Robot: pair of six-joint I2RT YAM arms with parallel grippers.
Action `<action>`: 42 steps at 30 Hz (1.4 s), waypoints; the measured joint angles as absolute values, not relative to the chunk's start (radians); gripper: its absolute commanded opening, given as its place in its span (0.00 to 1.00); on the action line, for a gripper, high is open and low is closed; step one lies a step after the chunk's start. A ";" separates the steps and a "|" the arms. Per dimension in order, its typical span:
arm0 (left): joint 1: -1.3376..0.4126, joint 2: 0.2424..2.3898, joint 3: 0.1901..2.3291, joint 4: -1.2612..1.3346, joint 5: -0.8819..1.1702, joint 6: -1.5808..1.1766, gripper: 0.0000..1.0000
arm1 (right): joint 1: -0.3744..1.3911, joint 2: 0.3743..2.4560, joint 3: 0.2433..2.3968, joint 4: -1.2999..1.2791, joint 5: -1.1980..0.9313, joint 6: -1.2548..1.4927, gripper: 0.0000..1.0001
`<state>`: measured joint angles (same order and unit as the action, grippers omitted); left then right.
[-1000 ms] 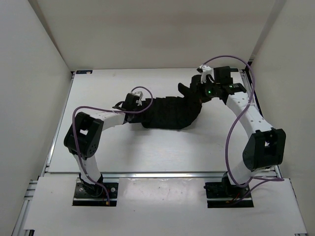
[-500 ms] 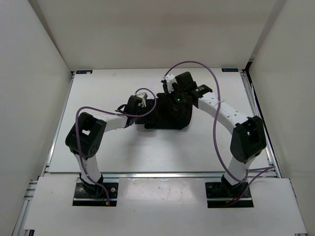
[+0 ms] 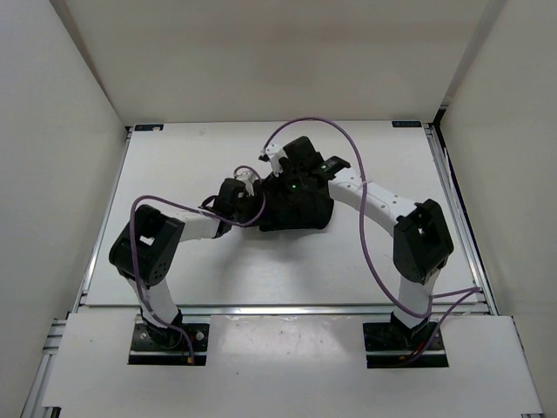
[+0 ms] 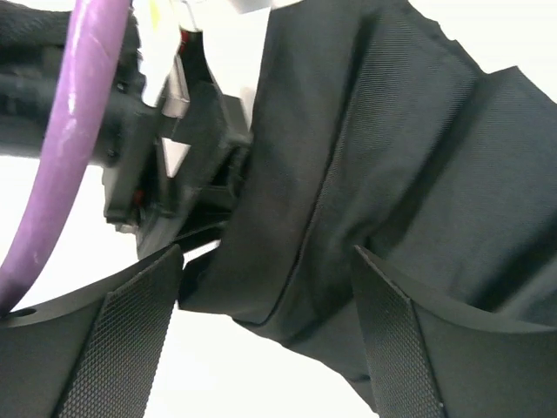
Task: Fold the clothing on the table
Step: Fold the skirt
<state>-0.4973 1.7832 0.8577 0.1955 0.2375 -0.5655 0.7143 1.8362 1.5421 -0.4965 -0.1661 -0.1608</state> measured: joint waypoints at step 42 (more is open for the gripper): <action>-0.482 1.512 0.702 0.247 0.242 -1.027 0.99 | 0.064 1.797 1.423 -0.451 -0.783 0.077 0.07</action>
